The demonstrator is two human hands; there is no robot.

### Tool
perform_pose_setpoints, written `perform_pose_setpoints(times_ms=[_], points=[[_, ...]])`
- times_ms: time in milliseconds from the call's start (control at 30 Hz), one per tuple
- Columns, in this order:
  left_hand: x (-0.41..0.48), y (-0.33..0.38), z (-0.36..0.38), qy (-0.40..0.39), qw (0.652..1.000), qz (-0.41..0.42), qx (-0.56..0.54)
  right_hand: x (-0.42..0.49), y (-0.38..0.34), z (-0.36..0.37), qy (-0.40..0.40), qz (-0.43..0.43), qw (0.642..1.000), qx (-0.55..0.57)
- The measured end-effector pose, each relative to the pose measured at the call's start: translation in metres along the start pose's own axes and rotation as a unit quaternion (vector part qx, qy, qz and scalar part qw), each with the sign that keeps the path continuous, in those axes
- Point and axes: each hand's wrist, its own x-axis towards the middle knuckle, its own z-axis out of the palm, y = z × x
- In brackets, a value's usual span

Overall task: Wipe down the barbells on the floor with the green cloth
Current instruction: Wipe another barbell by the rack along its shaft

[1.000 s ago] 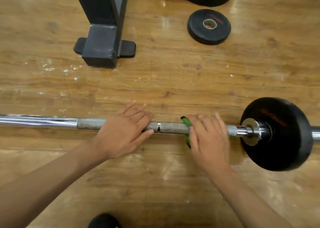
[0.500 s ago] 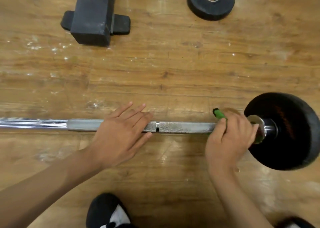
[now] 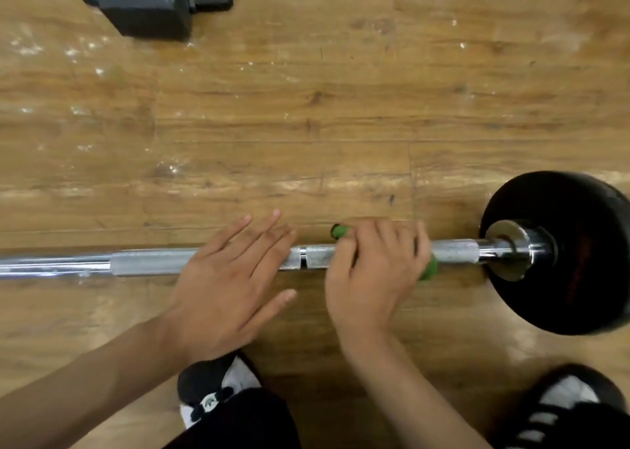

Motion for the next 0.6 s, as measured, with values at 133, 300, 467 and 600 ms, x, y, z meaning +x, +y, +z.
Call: perform_pose_setpoints(times_ms=[133, 300, 467, 600], points=[[-0.015, 0.005, 0.001, -0.006, 1.0, 0.024, 0.011, -0.013, 0.014, -0.01, -0.085, -0.212, 0.973, 0.022], [-0.021, 0.015, 0.005, 0.013, 1.0, 0.021, 0.009, 0.005, 0.077, -0.031, 0.018, -0.048, 0.997, -0.053], [-0.023, 0.013, 0.009, 0.02, 0.999, 0.038, 0.032, -0.019, -0.001, -0.008, -0.04, -0.061, 0.997, -0.009], [-0.023, 0.004, 0.01, 0.023, 0.997, 0.06, 0.041, -0.008, 0.025, -0.017, -0.07, -0.188, 0.98, 0.008]])
